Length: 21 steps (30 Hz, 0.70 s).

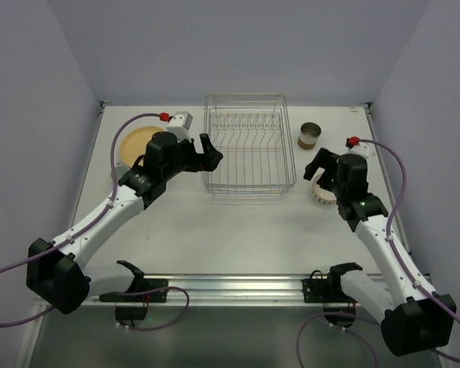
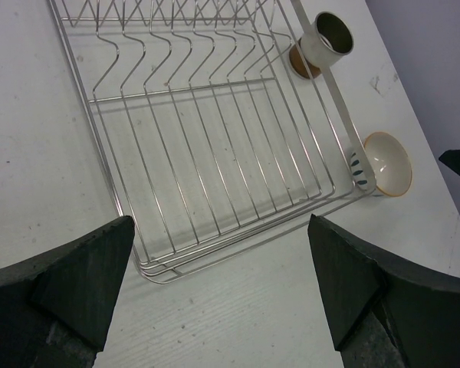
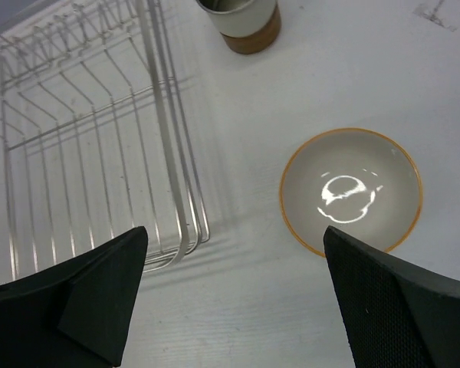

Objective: Unload the mixed dishes from the dish rack

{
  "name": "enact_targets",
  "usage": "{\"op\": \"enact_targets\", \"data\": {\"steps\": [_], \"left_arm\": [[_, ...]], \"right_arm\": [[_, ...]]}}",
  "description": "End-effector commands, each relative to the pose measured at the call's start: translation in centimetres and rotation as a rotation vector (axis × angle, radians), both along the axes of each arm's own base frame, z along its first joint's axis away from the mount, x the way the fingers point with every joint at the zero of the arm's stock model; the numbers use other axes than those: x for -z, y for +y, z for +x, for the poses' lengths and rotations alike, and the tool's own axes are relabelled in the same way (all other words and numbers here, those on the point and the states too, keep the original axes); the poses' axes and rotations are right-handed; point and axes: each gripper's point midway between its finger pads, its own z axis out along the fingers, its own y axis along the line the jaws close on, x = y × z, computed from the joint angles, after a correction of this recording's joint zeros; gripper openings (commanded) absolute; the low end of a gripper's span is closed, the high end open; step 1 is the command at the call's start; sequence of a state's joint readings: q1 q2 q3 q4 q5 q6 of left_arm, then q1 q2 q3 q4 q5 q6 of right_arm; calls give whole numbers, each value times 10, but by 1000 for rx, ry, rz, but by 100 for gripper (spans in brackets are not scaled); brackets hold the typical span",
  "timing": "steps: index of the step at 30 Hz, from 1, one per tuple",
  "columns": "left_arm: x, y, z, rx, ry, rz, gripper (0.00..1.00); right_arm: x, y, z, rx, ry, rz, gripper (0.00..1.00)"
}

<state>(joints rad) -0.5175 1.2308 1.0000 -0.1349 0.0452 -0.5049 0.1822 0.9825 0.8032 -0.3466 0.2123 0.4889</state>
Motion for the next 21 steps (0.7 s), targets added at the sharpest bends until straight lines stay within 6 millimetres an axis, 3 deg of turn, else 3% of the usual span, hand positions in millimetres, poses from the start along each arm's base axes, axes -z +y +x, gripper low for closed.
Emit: {"op": "enact_targets", "data": {"steps": [1, 2, 3, 4, 8, 12, 15, 16, 19, 21], "left_arm": [[-24, 3, 3, -25, -55, -37, 100], [-23, 5, 3, -37, -55, -36, 100], [-26, 6, 1, -41, -64, -40, 100], [-25, 8, 0, -46, -64, -40, 100], [-24, 13, -8, -41, -90, -45, 100], [1, 28, -13, -76, -122, 13, 100], [23, 43, -14, -130, -142, 41, 100], [39, 47, -17, -136, -136, 54, 100], [55, 54, -26, -140, -177, 51, 100], [54, 55, -32, -127, -211, 42, 100]], "right_arm": [[-33, 21, 6, -105, -209, 83, 99], [-33, 24, 4, -119, -226, 94, 99], [-45, 28, 2, -147, -292, 113, 99], [-35, 30, -1, -156, -288, 118, 99], [-33, 28, -7, -139, -345, 150, 99], [-17, 25, -13, -110, -399, 184, 99], [-18, 32, -19, -152, -481, 216, 99], [-19, 33, -20, -161, -501, 221, 99], [-15, 35, -22, -177, -505, 232, 99], [-13, 36, -21, -176, -503, 238, 99]]}}
